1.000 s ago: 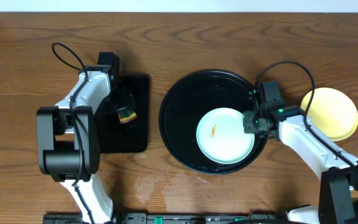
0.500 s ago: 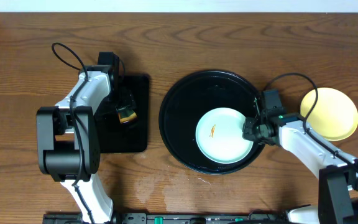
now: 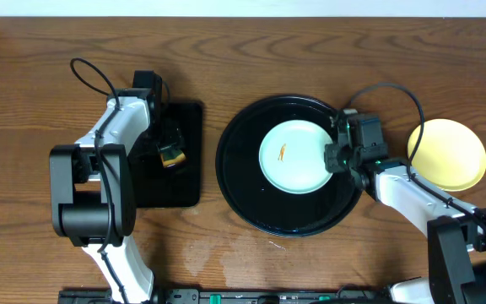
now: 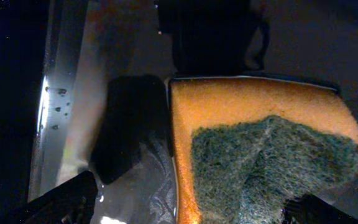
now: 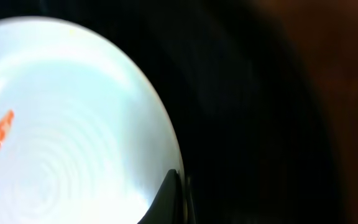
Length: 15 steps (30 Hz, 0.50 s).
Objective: Clean dirty plates on tray and stack at the side
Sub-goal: 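Hold the pale green plate with the right gripper on the round tray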
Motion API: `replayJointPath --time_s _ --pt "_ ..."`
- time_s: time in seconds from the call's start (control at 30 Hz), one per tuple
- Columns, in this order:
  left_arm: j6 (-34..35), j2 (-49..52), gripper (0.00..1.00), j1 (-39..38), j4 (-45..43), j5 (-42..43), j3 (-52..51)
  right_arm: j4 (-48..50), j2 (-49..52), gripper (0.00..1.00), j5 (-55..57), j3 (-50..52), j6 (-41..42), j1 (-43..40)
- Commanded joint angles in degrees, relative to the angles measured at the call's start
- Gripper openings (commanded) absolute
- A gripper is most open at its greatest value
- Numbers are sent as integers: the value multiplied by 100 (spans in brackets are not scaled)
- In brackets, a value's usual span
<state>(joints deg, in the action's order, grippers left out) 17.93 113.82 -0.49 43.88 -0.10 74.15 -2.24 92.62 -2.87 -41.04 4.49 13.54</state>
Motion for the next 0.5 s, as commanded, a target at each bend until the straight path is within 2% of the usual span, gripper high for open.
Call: replayJointPath --time_s 0.0,0.03,0.07,0.13,0.17,0.37,0.43,0.47 --pt "-33 254 88 -55 -7 96 -188 225 7 1 264 2 -1215 0" --pt "-33 254 88 -55 -28 96 -188 256 7 2 267 2 -1298 -2" --pt "-33 254 88 -55 -33 96 -188 267 7 7 267 2 -1331 -2" --pt "-33 254 88 -55 -33 96 -188 238 7 40 264 2 -1233 -7" --pt "-33 254 88 -55 -33 98 -188 201 7 49 264 2 -1078 -7" --pt "-33 254 88 -55 -33 96 -188 -389 7 50 254 2 1060 -22" --pt "-33 254 88 -55 -33 96 -188 -629 7 46 118 2 1447 -26" --pt "-33 254 88 -55 -31 96 -188 -767 7 38 59 2 1628 -35"
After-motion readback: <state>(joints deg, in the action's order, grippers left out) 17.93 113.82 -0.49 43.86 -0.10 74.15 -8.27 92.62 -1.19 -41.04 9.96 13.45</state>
